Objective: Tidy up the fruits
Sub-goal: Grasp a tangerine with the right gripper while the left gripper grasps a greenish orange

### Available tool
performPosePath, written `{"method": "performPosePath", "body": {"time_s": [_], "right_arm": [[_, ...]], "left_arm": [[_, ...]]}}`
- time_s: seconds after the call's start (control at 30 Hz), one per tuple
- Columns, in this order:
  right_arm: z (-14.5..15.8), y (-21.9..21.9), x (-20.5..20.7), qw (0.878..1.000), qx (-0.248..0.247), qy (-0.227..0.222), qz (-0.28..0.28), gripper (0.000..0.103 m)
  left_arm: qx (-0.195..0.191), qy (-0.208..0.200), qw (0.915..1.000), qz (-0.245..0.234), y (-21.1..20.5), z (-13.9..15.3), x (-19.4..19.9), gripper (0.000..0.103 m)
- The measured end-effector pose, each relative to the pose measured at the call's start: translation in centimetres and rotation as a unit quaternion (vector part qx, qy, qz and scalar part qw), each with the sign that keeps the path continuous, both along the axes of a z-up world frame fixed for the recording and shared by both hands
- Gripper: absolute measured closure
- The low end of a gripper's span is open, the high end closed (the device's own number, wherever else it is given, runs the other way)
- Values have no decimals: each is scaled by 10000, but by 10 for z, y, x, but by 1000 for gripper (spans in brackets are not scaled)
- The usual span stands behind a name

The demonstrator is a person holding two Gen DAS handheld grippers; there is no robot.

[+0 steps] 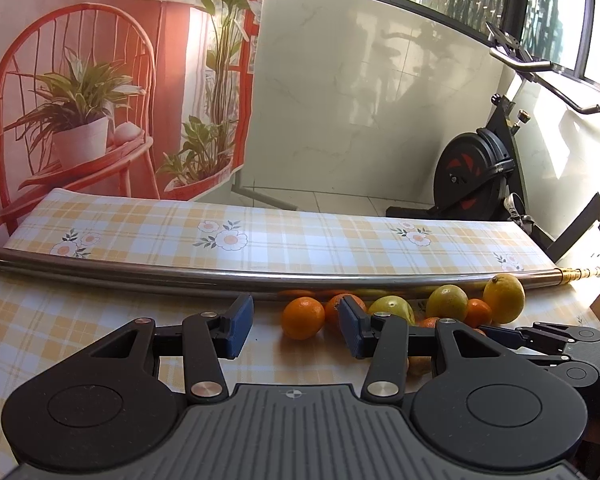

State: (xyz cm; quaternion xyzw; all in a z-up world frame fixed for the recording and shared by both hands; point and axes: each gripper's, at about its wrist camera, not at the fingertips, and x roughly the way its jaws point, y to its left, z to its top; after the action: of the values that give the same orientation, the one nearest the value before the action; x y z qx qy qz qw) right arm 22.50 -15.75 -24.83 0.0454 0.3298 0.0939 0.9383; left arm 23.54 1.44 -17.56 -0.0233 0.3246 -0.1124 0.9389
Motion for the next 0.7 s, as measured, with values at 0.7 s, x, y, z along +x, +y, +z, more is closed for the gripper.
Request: {"method": "performPosePath", "body": {"time_s": [0.7], "right_arm": [[1, -33, -38, 9977, 223, -394, -495, 72]], "left_arm": [[-104, 107, 9941, -1076, -45, -5, 16, 53]]}}
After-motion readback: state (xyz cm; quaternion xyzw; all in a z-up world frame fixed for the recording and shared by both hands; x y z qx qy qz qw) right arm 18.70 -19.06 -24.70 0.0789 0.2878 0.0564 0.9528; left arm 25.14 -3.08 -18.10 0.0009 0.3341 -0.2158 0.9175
